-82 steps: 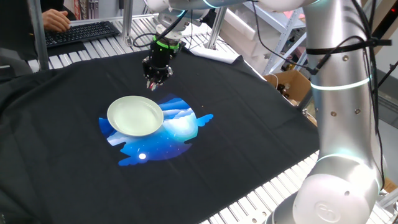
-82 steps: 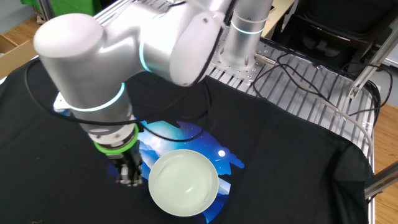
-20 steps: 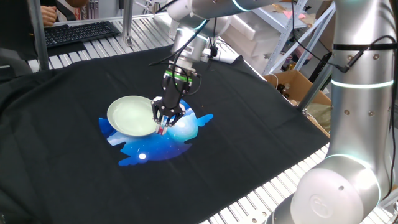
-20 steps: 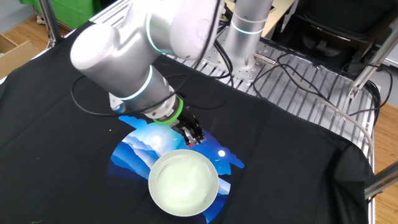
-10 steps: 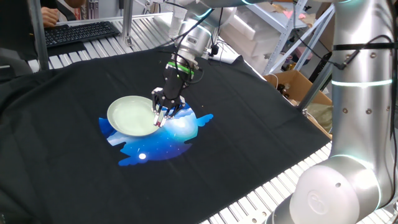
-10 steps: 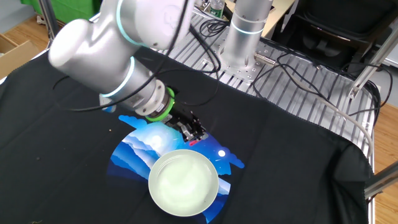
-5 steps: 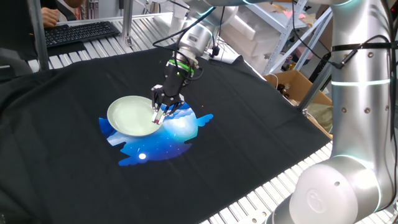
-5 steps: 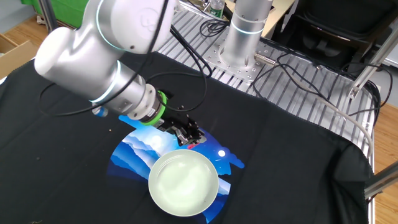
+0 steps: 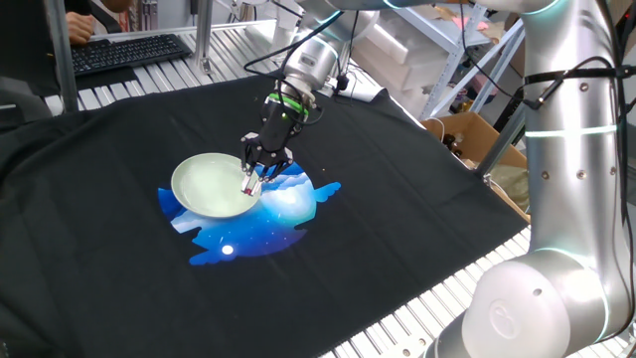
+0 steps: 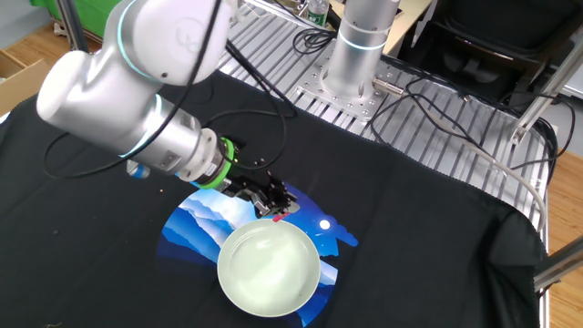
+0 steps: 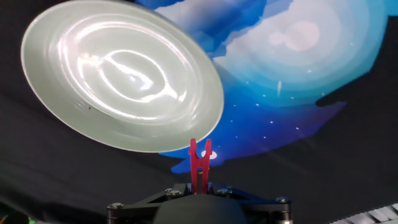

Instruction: Use a clamp

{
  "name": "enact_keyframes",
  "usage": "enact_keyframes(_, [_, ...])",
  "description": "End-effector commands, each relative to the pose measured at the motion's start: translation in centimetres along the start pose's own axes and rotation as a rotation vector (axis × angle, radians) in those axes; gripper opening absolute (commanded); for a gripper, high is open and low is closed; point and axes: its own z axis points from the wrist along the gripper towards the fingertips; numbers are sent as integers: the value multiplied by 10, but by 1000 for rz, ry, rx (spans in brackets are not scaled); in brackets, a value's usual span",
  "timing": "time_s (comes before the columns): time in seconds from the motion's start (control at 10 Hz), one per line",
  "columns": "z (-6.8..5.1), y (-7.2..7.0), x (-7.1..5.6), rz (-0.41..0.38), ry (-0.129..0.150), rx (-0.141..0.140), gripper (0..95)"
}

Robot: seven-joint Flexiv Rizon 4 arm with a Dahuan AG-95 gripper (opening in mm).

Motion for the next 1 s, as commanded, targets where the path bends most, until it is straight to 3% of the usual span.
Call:
enact_keyframes(0.1, [3,0,-3,-14,5,-1,0])
enact_keyframes(1.0, [13,-9,-17,-9,10,13,0])
